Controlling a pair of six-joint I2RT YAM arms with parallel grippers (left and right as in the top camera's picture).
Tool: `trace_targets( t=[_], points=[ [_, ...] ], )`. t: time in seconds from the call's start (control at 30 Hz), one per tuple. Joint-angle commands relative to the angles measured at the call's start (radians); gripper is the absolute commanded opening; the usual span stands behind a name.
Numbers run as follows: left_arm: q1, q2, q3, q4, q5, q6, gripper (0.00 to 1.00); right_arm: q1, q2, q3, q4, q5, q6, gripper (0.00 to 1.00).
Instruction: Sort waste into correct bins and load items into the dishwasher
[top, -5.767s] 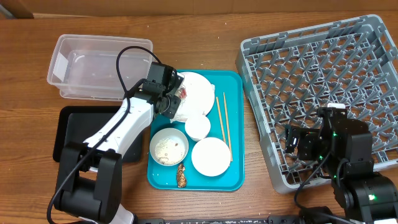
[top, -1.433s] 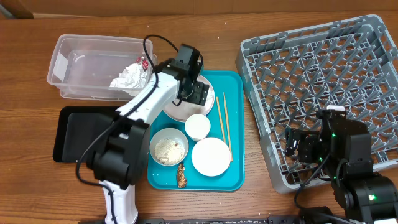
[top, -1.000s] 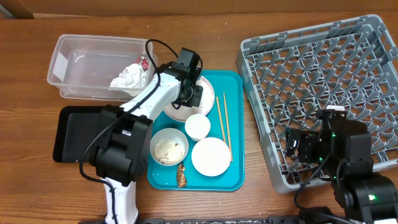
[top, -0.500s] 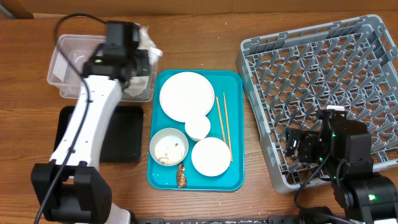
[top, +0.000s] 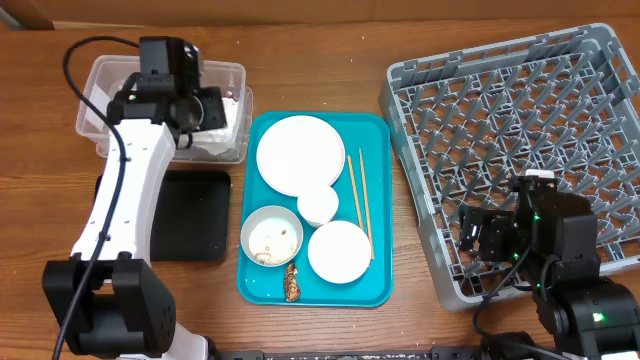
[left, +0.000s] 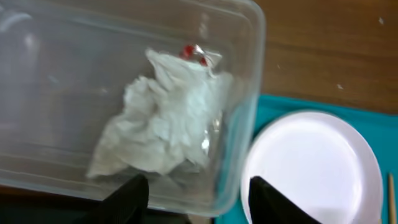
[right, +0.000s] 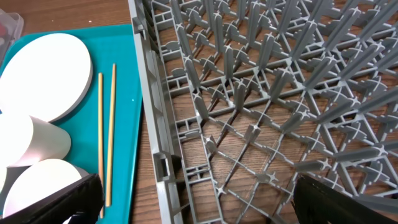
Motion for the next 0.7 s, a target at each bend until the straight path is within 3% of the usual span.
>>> trace_targets(
  t=[0.0,0.3,0.53,0.67],
  points=[
    [-0.043,-0.013,0.008,-0.064,0.079,-0.004,0.59,-0.006,-0.008,0.027,-0.002,0.009,0.001,1.0],
    [-0.142,-0.013,0.008,-0.333,0.168,-0.007,0.65,-0.006,-0.008,0.027,-0.001,0.009,0.001,1.0],
    [-0.29,-0.009,0.006,-0.377,0.168,-0.007,0.66,-0.006,-0.008,0.027,-0.001,0.009,0.001,1.0],
    [-0.376,0.013,0.005,-0.361,0.087,-0.008,0.66,-0.006,-0.008,0.026,-0.001,0.009,0.001,1.0]
  ],
)
